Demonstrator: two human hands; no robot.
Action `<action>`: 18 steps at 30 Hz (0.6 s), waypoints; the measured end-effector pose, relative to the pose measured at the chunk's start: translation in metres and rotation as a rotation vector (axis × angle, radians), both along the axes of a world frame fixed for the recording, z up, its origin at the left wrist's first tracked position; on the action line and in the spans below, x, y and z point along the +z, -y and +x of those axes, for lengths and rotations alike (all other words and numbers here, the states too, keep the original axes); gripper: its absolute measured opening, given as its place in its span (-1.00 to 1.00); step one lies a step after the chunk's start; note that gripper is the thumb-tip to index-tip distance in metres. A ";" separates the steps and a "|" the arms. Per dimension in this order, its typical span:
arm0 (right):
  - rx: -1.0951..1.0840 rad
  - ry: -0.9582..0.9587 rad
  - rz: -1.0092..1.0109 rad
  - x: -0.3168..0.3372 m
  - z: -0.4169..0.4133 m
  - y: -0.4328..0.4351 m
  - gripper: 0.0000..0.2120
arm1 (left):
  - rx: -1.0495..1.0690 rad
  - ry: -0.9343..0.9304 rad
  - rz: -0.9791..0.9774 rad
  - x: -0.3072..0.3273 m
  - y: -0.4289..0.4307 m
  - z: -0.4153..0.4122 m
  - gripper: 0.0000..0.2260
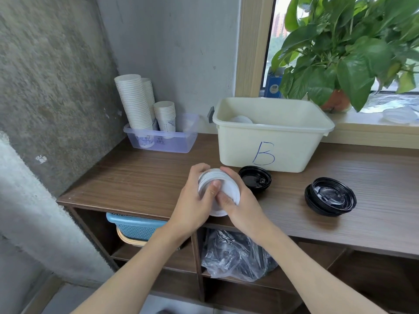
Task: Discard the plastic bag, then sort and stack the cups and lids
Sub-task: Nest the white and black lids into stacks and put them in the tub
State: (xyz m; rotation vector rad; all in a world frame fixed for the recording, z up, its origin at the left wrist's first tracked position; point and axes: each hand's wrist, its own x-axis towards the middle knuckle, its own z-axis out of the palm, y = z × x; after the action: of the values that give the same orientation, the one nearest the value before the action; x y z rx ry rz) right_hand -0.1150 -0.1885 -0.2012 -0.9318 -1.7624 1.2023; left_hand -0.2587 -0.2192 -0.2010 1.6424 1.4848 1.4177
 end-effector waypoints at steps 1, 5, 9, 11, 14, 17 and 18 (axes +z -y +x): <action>0.009 0.003 -0.010 0.000 0.000 0.001 -0.52 | 0.027 0.011 0.004 -0.002 -0.002 0.001 -0.64; 0.066 0.029 -0.072 0.006 0.005 0.003 -0.36 | 0.097 0.031 0.030 -0.009 -0.004 0.001 -0.46; 0.109 0.061 -0.092 0.009 0.009 0.001 -0.42 | 0.118 0.065 0.038 -0.009 -0.002 0.003 -0.46; 0.089 0.083 -0.097 0.005 0.006 0.000 -0.41 | 0.125 0.055 0.035 -0.009 -0.002 0.004 -0.47; 0.067 0.062 -0.091 0.000 0.001 0.000 -0.44 | 0.135 0.036 0.052 -0.010 -0.002 0.004 -0.53; 0.029 0.036 -0.098 0.000 -0.002 -0.001 -0.47 | 0.167 0.031 0.066 -0.012 -0.003 0.006 -0.53; 0.019 0.034 -0.092 -0.001 -0.003 -0.001 -0.50 | 0.182 0.037 0.070 -0.012 -0.003 0.007 -0.52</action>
State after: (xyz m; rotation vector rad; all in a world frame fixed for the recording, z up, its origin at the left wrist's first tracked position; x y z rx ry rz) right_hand -0.1180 -0.1876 -0.2019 -0.9953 -1.7587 1.2960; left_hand -0.2521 -0.2161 -0.2134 1.5448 1.6151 1.6049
